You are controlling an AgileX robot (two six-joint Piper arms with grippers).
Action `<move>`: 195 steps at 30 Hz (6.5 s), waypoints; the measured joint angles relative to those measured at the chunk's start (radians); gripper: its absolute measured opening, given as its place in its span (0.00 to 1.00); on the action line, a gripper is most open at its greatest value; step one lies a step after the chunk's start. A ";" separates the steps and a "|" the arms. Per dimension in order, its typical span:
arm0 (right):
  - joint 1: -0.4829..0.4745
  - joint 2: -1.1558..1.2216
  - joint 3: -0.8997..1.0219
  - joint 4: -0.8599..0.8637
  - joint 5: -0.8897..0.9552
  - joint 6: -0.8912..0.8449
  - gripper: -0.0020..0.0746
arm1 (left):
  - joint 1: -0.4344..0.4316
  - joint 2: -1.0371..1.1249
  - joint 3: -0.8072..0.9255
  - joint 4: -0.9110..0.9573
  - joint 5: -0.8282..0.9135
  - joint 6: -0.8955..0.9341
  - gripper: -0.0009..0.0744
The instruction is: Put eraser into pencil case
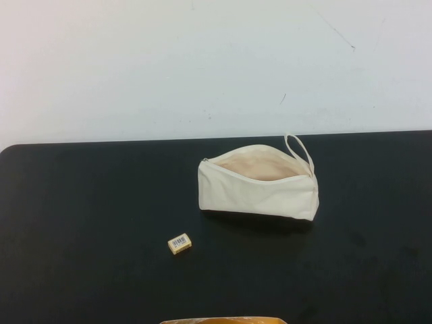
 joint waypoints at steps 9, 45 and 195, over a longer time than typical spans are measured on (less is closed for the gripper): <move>0.000 0.000 0.000 0.000 0.000 0.000 0.03 | 0.000 0.000 0.006 -0.075 -0.385 -0.004 0.01; 0.000 0.000 0.000 0.000 0.000 0.000 0.03 | 0.000 0.688 -0.575 -0.342 0.031 0.200 0.01; 0.000 0.000 0.000 0.000 0.000 0.000 0.03 | -0.376 0.779 -1.191 -0.179 0.477 0.508 0.01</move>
